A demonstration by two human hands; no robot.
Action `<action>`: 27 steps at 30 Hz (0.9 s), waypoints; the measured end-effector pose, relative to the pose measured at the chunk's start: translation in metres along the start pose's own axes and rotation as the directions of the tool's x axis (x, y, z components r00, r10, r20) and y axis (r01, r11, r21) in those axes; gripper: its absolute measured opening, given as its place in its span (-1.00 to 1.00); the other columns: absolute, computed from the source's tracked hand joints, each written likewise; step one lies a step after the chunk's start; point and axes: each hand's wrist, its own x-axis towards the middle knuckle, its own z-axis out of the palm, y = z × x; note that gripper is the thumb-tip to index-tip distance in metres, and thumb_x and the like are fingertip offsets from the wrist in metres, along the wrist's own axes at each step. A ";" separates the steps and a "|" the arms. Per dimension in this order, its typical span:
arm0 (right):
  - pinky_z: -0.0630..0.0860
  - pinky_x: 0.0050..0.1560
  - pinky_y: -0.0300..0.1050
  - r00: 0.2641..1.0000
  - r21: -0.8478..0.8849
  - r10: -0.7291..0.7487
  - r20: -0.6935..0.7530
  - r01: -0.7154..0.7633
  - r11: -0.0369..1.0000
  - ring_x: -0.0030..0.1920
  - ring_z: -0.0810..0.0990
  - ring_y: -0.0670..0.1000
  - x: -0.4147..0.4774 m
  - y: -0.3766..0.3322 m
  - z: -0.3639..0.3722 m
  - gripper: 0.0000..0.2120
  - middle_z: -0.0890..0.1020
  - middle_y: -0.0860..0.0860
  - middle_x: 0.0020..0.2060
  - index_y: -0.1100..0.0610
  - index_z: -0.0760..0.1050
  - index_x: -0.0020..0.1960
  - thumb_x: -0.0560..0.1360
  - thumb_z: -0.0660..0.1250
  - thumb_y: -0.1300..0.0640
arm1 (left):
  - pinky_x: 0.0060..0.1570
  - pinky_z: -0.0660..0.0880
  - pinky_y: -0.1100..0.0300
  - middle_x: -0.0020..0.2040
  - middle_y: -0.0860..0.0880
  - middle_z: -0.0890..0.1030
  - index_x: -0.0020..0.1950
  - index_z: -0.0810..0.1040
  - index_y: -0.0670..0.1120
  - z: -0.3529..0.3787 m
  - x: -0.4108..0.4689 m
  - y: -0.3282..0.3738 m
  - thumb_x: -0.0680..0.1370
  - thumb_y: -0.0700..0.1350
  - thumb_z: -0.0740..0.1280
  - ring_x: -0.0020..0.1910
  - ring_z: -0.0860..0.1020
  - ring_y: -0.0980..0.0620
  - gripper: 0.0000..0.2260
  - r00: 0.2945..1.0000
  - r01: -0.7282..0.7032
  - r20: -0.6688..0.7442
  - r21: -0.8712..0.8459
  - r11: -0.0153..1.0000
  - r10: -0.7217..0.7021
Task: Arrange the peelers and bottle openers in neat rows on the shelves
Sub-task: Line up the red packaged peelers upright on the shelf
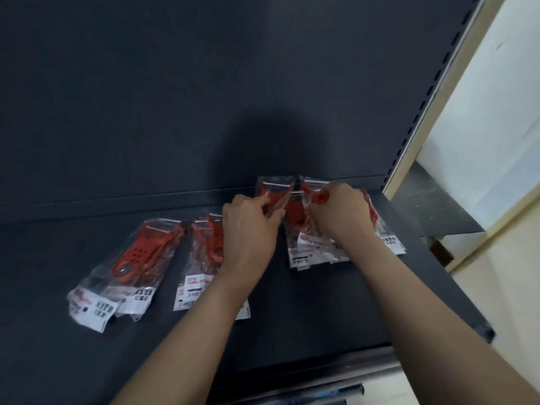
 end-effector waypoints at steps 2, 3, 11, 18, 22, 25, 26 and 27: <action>0.38 -0.26 -0.12 0.999 0.009 0.045 -0.007 -0.045 0.999 -0.28 0.50 0.14 0.007 0.019 -0.011 -0.69 0.57 0.10 -0.31 0.20 0.51 -0.22 0.48 0.27 -0.04 | 0.12 0.46 0.03 0.07 -0.12 0.56 0.18 0.60 -0.10 0.019 0.000 0.015 0.46 0.02 0.41 0.07 0.51 -0.09 -0.66 1.000 0.007 0.025 -0.006 1.000 -0.007; 0.40 -0.27 -0.10 0.999 0.010 0.054 -0.007 -0.054 0.998 -0.28 0.53 0.16 0.010 0.028 -0.014 -0.70 0.58 0.11 -0.34 0.21 0.51 -0.25 0.47 0.27 -0.02 | 0.12 0.46 0.02 0.08 -0.13 0.55 0.18 0.60 -0.11 0.026 0.000 0.022 0.46 0.02 0.41 0.07 0.51 -0.10 -0.66 0.999 0.013 0.033 -0.009 1.000 -0.013; 0.29 -0.44 -0.21 0.995 0.017 0.009 0.099 -0.010 1.000 -0.39 0.49 0.01 0.028 0.060 -0.014 -0.83 0.55 0.04 -0.40 0.20 0.52 -0.28 0.45 0.30 0.14 | 0.10 0.44 0.03 0.03 -0.17 0.54 0.09 0.62 -0.14 0.063 -0.003 0.038 0.46 0.00 0.41 0.03 0.51 -0.15 -0.70 0.995 0.102 0.002 0.025 0.994 -0.102; 0.31 -0.25 -0.20 0.982 -0.020 -0.046 0.183 0.050 0.999 -0.27 0.45 0.01 0.042 0.061 -0.001 -0.81 0.51 0.03 -0.30 0.17 0.53 -0.14 0.50 0.32 0.04 | 0.13 0.34 0.10 0.07 -0.20 0.49 0.12 0.60 -0.14 0.075 -0.005 0.039 0.47 0.06 0.39 0.08 0.47 -0.18 -0.66 0.988 0.153 -0.005 0.049 0.987 -0.153; 0.34 -0.08 -0.16 0.984 0.003 -0.070 0.166 0.071 0.997 0.03 0.50 0.13 0.047 0.066 0.005 -0.78 0.56 0.12 -0.04 0.17 0.58 0.02 0.49 0.34 0.03 | 0.20 0.35 0.07 0.07 -0.18 0.44 0.11 0.60 -0.13 0.082 -0.005 0.040 0.51 0.18 0.25 0.09 0.44 -0.17 -0.58 0.986 0.162 0.029 0.056 0.985 -0.164; 0.44 -0.01 -0.12 0.982 0.004 -0.081 0.173 0.081 0.997 0.01 0.54 0.13 0.049 0.068 0.009 -0.79 0.59 0.13 -0.03 0.15 0.60 -0.01 0.48 0.34 0.03 | 0.18 0.32 0.05 0.08 -0.18 0.45 0.06 0.61 -0.14 0.084 -0.004 0.040 0.57 0.16 0.14 0.09 0.41 -0.16 -0.57 0.983 0.172 0.046 0.069 0.983 -0.175; 0.47 0.01 -0.10 0.979 0.000 -0.086 0.184 0.088 0.996 0.00 0.56 0.14 0.050 0.068 0.010 -0.79 0.60 0.13 -0.04 0.15 0.60 -0.02 0.48 0.33 0.03 | 0.17 0.32 0.06 0.08 -0.18 0.45 0.05 0.61 -0.15 0.084 -0.004 0.039 0.60 0.11 0.12 0.08 0.41 -0.16 -0.60 0.983 0.175 0.048 0.064 0.983 -0.178; 0.50 0.03 -0.07 0.977 0.000 -0.090 0.191 0.091 0.996 0.00 0.56 0.15 0.050 0.068 0.010 -0.79 0.61 0.13 -0.05 0.16 0.60 -0.02 0.49 0.33 0.03 | 0.15 0.32 0.07 0.08 -0.18 0.44 0.05 0.60 -0.16 0.084 -0.004 0.038 0.61 0.04 0.12 0.08 0.41 -0.15 -0.64 0.983 0.172 0.050 0.068 0.983 -0.175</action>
